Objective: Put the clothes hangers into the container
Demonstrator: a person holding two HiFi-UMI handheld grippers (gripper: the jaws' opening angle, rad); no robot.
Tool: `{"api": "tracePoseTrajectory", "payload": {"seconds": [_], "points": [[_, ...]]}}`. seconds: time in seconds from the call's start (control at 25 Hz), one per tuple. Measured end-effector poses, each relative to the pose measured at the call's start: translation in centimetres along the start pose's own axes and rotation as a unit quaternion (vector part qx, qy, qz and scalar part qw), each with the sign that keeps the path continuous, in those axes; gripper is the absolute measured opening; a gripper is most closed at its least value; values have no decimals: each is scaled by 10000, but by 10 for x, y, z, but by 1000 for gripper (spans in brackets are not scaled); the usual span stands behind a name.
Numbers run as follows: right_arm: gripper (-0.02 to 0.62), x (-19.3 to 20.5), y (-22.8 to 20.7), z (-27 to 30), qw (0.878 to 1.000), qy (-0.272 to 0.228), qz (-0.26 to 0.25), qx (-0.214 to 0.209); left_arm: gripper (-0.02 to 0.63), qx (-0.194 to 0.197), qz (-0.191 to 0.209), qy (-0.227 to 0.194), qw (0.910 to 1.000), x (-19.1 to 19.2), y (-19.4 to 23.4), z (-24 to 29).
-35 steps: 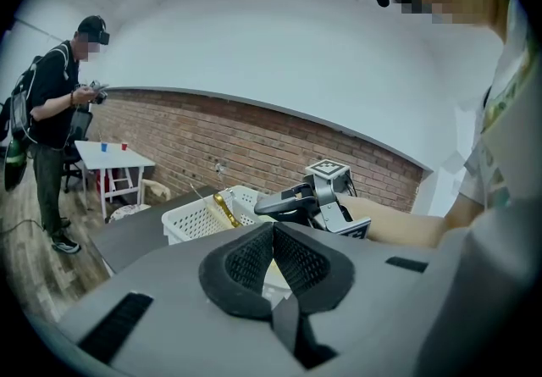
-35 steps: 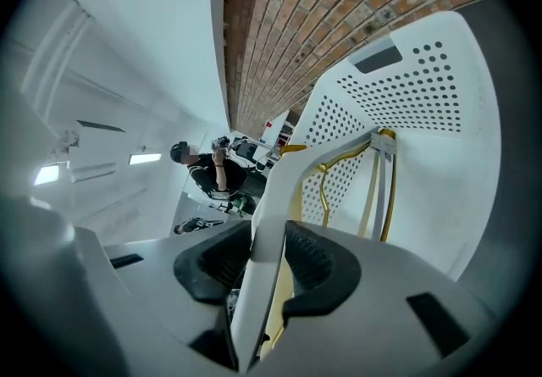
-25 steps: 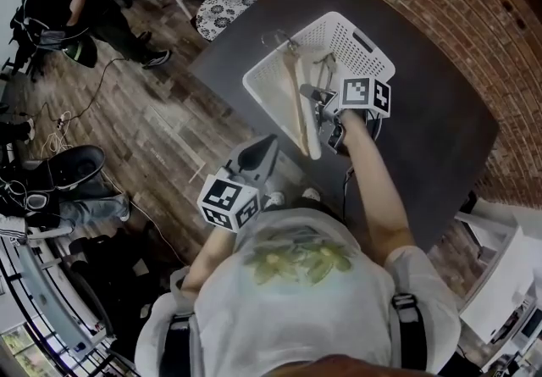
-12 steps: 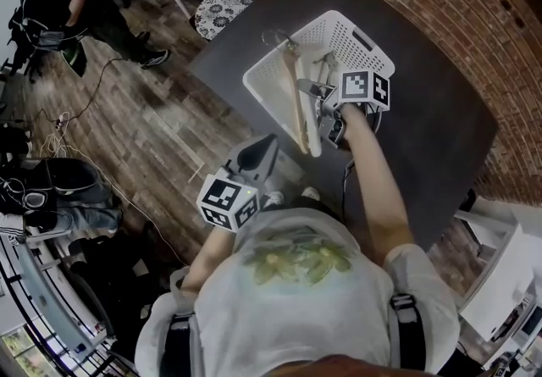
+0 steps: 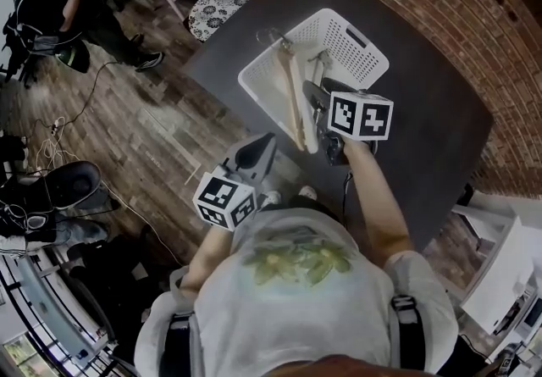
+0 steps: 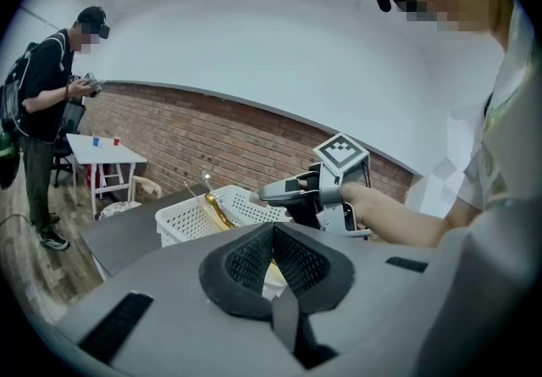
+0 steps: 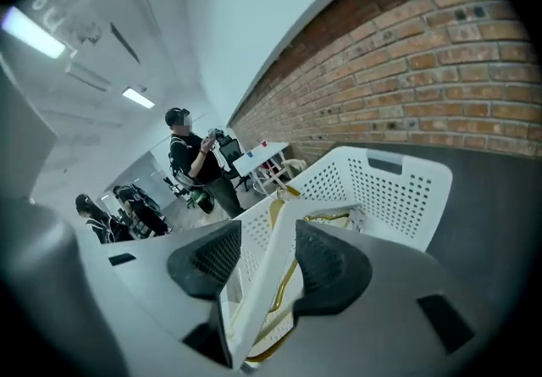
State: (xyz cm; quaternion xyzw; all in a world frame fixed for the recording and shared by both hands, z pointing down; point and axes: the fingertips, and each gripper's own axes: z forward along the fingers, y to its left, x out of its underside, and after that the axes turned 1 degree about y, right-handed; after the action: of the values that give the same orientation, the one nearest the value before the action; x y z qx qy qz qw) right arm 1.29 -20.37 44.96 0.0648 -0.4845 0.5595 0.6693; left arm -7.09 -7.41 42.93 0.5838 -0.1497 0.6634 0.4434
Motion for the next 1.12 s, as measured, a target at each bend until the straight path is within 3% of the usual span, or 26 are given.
{"api": "tracePoseTrajectory", "payload": {"seconds": [0.04,0.12,0.16,0.28,0.44,0.56,0.68,1.12], "points": [[207,-1,5,-8,9998,-139,-119,-26,29,29,0,-10,10000,0,-1,0],[82,-2,19,-25,9984,-444,-307,-161,29,87,7,-30,10000,0,-3,0],[60,-3,28,-34,9971,-593,-398,-267,29,117,12,-35,9999,0,-5,0],[46,-2,53,-59,9905,-990,-816,-497,29,211,22,-27,9998,2,-8,0],[38,5,72,-88,9739,-1468,-1707,-282,29,377,33,8,9993,7,-17,0],[35,20,87,-105,9630,-1734,-2034,-349,29,534,20,57,9986,15,-26,-3],[34,37,92,-114,9605,-1830,-2056,-409,29,656,36,104,9978,20,-33,-2],[34,75,96,-122,9697,-1613,-1777,-455,29,839,135,112,9963,27,-51,-8]]}}
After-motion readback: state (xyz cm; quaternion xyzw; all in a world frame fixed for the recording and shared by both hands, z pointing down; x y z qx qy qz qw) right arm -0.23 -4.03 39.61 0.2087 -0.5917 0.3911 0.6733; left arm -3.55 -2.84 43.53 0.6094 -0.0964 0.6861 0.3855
